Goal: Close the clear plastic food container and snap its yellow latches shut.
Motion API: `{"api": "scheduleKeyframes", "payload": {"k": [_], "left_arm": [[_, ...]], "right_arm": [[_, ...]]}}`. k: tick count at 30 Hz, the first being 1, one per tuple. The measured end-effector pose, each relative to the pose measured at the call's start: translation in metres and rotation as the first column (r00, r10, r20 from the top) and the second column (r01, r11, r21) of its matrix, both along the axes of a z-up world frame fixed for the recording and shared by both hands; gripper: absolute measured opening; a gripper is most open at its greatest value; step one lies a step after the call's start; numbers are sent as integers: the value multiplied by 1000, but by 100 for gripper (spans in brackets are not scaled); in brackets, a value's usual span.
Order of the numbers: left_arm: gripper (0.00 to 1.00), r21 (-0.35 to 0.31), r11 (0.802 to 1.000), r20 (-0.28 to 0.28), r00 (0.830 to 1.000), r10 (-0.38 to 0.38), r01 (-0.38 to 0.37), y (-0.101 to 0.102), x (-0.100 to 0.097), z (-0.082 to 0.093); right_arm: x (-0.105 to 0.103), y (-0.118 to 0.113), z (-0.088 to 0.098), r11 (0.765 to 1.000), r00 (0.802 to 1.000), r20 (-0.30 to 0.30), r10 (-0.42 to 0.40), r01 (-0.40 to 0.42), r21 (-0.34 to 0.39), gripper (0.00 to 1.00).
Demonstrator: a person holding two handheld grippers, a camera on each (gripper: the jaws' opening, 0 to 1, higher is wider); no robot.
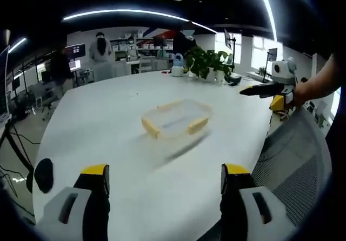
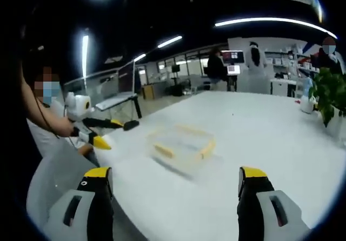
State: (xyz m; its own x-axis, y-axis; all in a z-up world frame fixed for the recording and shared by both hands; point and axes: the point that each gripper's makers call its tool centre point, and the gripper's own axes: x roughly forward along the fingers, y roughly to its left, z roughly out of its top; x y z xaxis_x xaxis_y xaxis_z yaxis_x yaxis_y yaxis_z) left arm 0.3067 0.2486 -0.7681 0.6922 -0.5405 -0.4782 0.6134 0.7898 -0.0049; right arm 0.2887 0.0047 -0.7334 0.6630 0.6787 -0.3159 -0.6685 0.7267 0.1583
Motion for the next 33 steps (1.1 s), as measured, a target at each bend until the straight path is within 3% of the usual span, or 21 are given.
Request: {"api": "scheduleKeyframes", "payload": {"k": [12, 18, 33], "left_arm": [[83, -49, 997, 32, 998, 57, -56, 8, -5, 9], [88, -84, 994, 31, 997, 71, -68, 7, -7, 9], [87, -89, 994, 25, 998, 62, -59, 3, -12, 8]], "right_arm": [[-5, -6, 6, 998, 999, 20, -48, 47, 34, 98], [-1, -10, 11, 997, 997, 40, -70, 69, 44, 98], [-4, -10, 12, 998, 996, 60, -65, 64, 27, 97]]}}
